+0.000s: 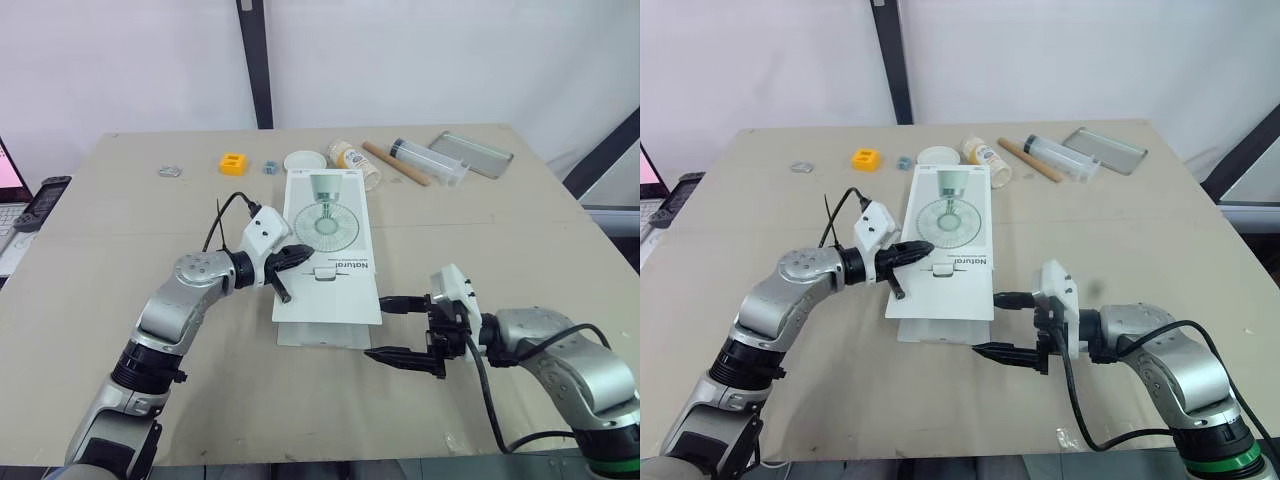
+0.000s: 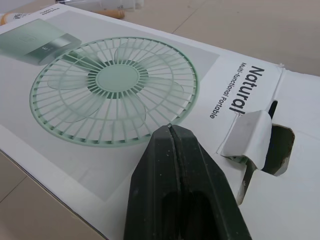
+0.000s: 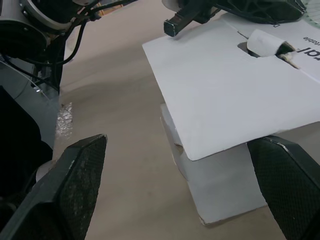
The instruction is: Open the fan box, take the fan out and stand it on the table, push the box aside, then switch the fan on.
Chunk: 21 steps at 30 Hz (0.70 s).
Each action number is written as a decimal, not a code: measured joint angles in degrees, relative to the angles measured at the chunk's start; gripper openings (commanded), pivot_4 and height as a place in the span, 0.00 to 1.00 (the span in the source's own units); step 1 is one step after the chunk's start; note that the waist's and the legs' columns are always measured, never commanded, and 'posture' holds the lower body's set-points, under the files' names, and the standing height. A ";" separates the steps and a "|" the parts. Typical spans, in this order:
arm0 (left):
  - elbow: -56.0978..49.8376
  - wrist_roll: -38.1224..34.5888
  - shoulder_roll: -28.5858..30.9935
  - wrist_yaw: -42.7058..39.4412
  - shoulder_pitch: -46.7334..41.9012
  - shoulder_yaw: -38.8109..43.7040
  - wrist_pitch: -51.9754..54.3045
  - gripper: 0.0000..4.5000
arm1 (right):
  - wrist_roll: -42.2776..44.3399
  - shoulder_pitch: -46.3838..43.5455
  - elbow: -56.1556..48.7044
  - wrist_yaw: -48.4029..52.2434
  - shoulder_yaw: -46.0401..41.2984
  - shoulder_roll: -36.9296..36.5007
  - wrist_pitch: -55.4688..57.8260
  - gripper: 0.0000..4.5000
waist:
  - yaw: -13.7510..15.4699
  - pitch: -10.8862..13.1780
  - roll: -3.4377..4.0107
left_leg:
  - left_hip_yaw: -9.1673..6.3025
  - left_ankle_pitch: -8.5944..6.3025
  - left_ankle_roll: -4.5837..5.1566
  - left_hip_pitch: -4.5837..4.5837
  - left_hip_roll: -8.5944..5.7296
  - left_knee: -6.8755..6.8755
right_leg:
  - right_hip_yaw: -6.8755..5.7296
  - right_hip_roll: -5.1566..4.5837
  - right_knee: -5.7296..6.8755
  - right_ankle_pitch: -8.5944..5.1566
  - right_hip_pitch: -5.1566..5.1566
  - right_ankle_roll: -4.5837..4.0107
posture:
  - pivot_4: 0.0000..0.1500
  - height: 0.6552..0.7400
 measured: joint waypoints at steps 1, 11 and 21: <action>0.34 -0.44 -0.08 -0.06 -0.16 0.40 0.00 0.01 | 0.25 -0.12 -0.09 -0.38 -0.19 0.07 0.15 1.00 | 0.00 0.00 0.00 | 0.00 0.00 0.00 0.00 0.00 0.00 | 0.00 0.00 0.00 0.00 0.00 0.00 | 1.00 1.00; 0.44 -6.85 4.47 -4.50 -1.18 9.41 -0.53 0.01 | 1.45 -2.87 -0.59 -2.70 -0.75 1.79 -0.07 1.00 | -0.01 0.07 -0.10 | -0.01 0.06 -0.11 -0.17 0.00 -0.01 | -0.03 -0.05 -0.01 0.00 -0.19 0.00 | 1.00 1.00; -4.29 -12.29 5.95 -4.21 0.27 14.40 -0.49 0.00 | 0.45 -9.36 3.20 -4.31 -0.95 5.17 -3.50 0.56 | -0.01 0.11 -0.17 | -0.01 0.06 -0.12 -0.17 0.00 -0.01 | -0.03 -0.06 -0.02 0.00 -0.19 0.00 | 1.00 1.00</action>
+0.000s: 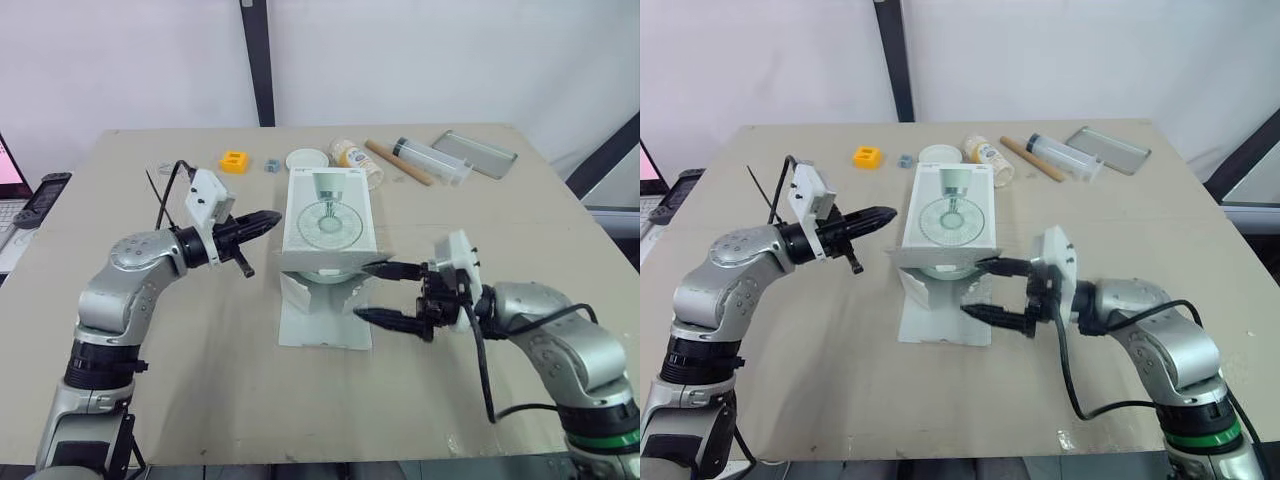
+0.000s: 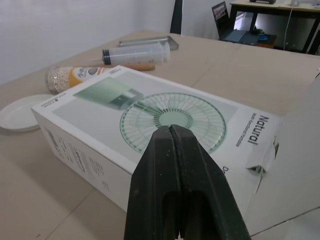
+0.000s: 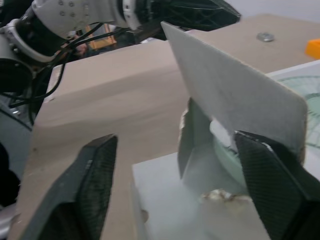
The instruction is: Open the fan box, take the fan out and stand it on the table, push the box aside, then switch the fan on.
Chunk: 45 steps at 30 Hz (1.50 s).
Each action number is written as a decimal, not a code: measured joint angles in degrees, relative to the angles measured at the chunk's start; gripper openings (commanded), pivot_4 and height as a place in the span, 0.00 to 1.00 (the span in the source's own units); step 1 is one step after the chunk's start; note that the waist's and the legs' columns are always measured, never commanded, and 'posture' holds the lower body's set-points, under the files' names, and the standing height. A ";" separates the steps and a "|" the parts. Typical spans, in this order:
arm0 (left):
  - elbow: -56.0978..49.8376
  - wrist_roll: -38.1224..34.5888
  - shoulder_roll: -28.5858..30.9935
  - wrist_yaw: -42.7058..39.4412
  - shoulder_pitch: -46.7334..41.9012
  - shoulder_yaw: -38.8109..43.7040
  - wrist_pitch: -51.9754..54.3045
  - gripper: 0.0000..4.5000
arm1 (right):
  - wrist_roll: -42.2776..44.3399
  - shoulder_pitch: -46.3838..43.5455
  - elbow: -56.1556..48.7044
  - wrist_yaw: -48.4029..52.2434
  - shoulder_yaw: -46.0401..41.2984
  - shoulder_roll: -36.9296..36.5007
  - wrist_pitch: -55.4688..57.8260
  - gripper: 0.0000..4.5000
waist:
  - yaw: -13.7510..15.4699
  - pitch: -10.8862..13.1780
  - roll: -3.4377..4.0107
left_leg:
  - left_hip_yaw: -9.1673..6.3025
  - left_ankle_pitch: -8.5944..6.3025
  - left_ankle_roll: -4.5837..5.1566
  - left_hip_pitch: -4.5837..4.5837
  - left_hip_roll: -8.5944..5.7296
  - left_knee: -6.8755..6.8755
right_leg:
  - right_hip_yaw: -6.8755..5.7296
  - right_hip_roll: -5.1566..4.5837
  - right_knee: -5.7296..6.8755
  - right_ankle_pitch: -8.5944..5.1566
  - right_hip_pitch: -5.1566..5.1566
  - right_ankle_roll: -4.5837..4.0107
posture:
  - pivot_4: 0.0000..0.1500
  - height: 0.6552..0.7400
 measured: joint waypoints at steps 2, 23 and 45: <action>-0.10 -0.56 -0.12 0.53 -0.01 0.89 0.00 0.00 | -1.33 -0.92 1.34 -0.57 0.03 0.36 -1.53 0.34 | 0.00 0.00 0.00 | 0.00 0.00 0.00 0.00 0.00 0.00 | -0.01 0.00 0.00 0.00 -0.01 0.00 | 1.00 1.00; 1.48 9.42 -6.05 9.20 -1.04 -9.95 -3.05 0.00 | -19.30 -9.49 13.20 -9.65 7.29 5.55 -7.72 0.01 | -0.05 0.00 0.00 | 0.06 0.03 -0.05 -0.04 -0.02 -0.02 | 0.05 0.00 0.03 0.00 -0.09 0.00 | 1.00 1.00; 3.72 13.90 -7.16 9.01 -0.84 -14.37 -0.01 0.00 | -16.67 -7.63 4.68 -6.02 11.59 5.53 -2.16 0.01 | -0.04 -0.01 0.00 | 0.03 0.03 -0.05 -0.04 -0.04 -0.02 | 0.03 -0.02 0.03 0.00 -0.08 0.00 | 1.00 1.00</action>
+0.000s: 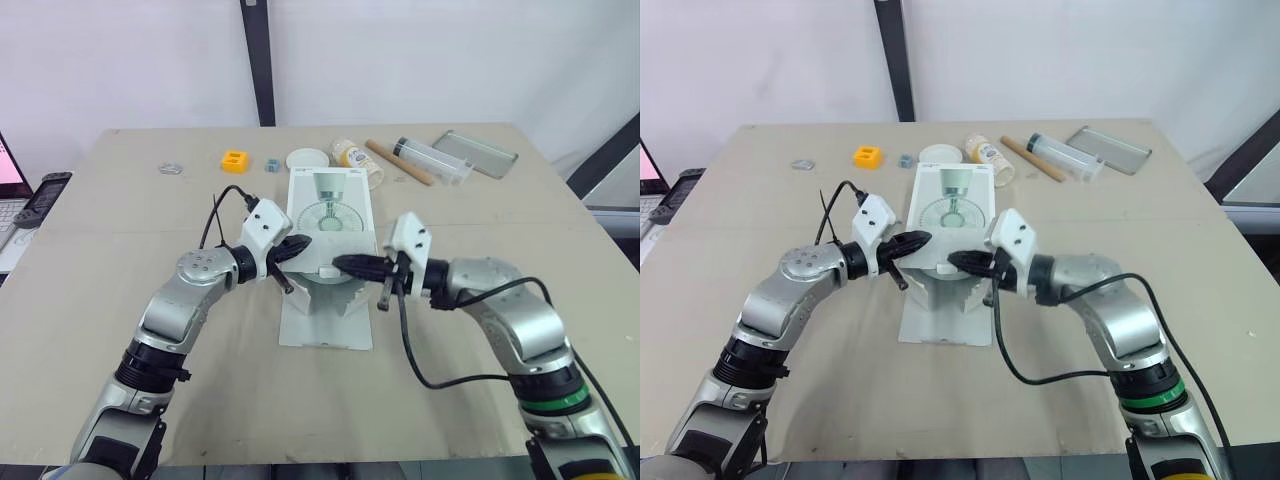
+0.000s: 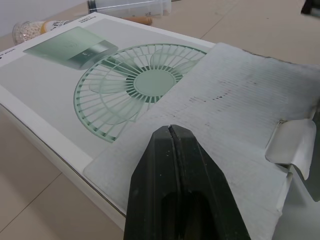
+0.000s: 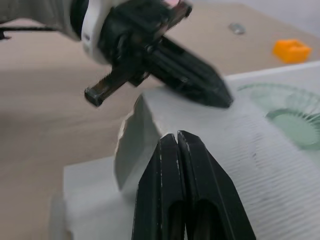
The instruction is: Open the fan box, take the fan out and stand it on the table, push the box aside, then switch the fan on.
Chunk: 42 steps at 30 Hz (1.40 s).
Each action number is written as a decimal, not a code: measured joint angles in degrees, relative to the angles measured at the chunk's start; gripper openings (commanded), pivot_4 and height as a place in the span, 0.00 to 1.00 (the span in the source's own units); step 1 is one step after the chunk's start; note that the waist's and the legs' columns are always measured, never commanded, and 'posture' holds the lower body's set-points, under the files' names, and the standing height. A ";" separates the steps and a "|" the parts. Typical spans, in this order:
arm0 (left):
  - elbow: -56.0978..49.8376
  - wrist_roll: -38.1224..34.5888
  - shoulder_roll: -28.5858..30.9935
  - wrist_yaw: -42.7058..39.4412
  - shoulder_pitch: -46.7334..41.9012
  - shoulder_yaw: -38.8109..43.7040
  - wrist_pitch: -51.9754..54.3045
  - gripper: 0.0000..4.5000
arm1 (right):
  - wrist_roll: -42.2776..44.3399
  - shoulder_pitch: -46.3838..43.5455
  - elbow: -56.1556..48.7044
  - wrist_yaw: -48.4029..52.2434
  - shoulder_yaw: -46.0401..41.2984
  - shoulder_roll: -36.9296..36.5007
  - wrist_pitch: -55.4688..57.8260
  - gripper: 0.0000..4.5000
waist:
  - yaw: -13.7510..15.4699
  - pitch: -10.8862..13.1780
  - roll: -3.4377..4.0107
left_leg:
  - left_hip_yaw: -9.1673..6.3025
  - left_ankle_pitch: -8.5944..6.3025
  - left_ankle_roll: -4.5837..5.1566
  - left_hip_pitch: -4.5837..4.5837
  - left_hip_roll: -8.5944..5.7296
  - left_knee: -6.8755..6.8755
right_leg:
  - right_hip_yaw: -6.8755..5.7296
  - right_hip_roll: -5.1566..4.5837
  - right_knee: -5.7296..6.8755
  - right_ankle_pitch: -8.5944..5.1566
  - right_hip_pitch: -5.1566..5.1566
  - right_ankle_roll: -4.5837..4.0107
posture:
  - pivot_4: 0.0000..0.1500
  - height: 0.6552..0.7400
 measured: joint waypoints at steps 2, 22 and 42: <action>0.03 0.18 -0.03 0.00 0.00 0.00 0.00 0.00 | -0.74 0.74 -0.01 0.16 0.65 -1.00 0.18 0.01 | 0.00 0.00 0.00 | 0.00 0.00 0.00 0.00 0.00 0.00 | -0.01 0.00 0.00 0.00 0.00 0.00 | 1.00 1.00; 0.98 0.39 -0.13 -0.04 -0.27 0.06 -0.53 0.00 | -3.19 5.73 1.39 6.50 -0.91 -15.60 -0.05 0.01 | 0.06 0.00 0.00 | 0.00 -0.01 0.02 0.04 0.01 0.03 | -0.02 0.01 -0.02 0.01 0.09 0.01 | 1.00 1.00; 1.02 0.49 -0.29 0.12 -0.45 0.03 -0.27 0.00 | -9.62 2.70 11.76 -4.03 -2.54 -4.12 -8.47 0.01 | 0.05 -0.01 0.01 | 0.02 0.01 -0.02 0.04 0.01 0.02 | 0.01 0.02 -0.01 0.01 0.06 0.01 | 1.00 1.00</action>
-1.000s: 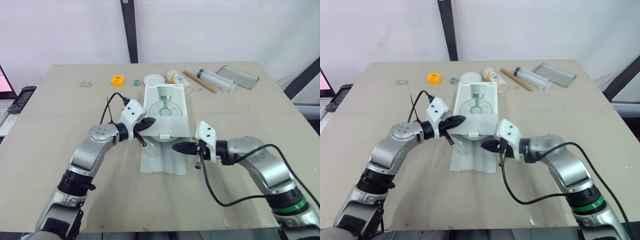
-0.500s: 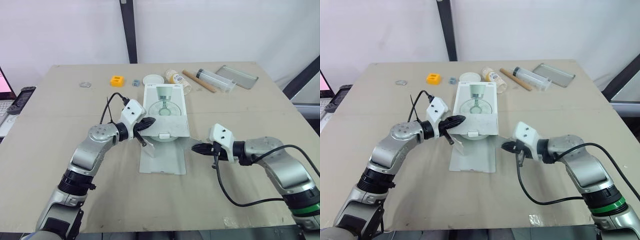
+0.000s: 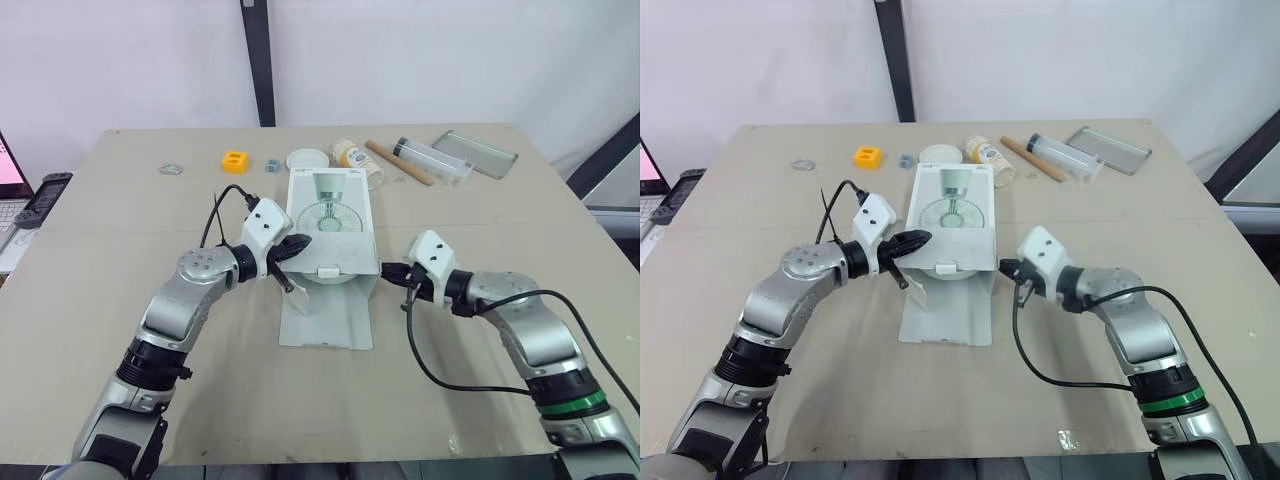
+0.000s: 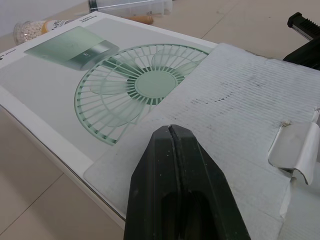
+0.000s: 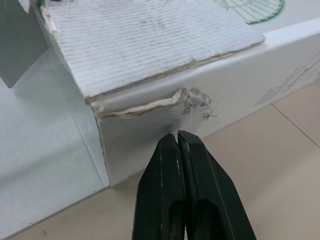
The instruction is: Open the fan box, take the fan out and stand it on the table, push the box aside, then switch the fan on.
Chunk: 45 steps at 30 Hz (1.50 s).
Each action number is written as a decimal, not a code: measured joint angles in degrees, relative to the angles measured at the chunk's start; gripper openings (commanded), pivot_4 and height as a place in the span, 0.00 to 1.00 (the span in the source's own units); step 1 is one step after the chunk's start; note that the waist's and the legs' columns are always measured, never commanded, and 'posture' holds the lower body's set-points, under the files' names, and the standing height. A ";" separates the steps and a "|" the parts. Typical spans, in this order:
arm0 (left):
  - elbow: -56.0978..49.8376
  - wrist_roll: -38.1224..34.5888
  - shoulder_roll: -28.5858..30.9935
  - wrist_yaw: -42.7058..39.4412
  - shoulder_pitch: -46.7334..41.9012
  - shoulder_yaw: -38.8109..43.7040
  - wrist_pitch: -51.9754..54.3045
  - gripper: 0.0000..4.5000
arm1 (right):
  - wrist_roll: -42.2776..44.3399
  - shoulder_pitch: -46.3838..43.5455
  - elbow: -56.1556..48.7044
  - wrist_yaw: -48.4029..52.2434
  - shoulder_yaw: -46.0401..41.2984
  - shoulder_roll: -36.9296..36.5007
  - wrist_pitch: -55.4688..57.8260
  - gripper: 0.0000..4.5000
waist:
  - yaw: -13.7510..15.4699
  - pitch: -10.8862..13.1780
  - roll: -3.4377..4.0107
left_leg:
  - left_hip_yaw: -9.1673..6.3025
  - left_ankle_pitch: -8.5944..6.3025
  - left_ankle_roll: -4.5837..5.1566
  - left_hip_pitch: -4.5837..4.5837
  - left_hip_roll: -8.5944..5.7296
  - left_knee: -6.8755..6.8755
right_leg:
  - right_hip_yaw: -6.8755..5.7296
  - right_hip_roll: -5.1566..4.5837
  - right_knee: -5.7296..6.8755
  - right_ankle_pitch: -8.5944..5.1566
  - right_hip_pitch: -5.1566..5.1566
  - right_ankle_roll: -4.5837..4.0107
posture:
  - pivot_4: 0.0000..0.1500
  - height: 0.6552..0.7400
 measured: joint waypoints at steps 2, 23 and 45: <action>0.00 0.24 -0.18 0.09 0.00 -0.01 0.02 0.00 | -0.18 0.01 -0.54 -0.16 0.00 0.36 0.83 0.01 | 0.00 0.00 0.00 | 0.00 0.00 0.00 0.00 0.00 0.00 | 0.00 0.01 0.00 0.00 0.00 0.00 | 1.00 1.00; 0.00 1.52 -1.03 -0.10 -0.01 0.11 0.05 0.00 | -0.22 0.03 -1.51 -0.86 -0.47 1.70 3.42 0.01 | -0.06 0.00 0.01 | 0.02 0.00 0.00 0.01 0.00 0.00 | 0.02 0.01 0.01 0.00 0.00 0.00 | 1.00 1.00; 0.04 1.53 -1.49 -0.23 0.00 0.15 -0.18 0.00 | 4.12 -9.61 7.44 -0.83 -7.17 4.51 -2.06 0.01 | -0.07 -0.01 0.01 | 0.03 0.00 0.00 0.00 0.00 -0.01 | 0.02 0.00 0.01 0.00 -0.02 0.01 | 1.00 1.00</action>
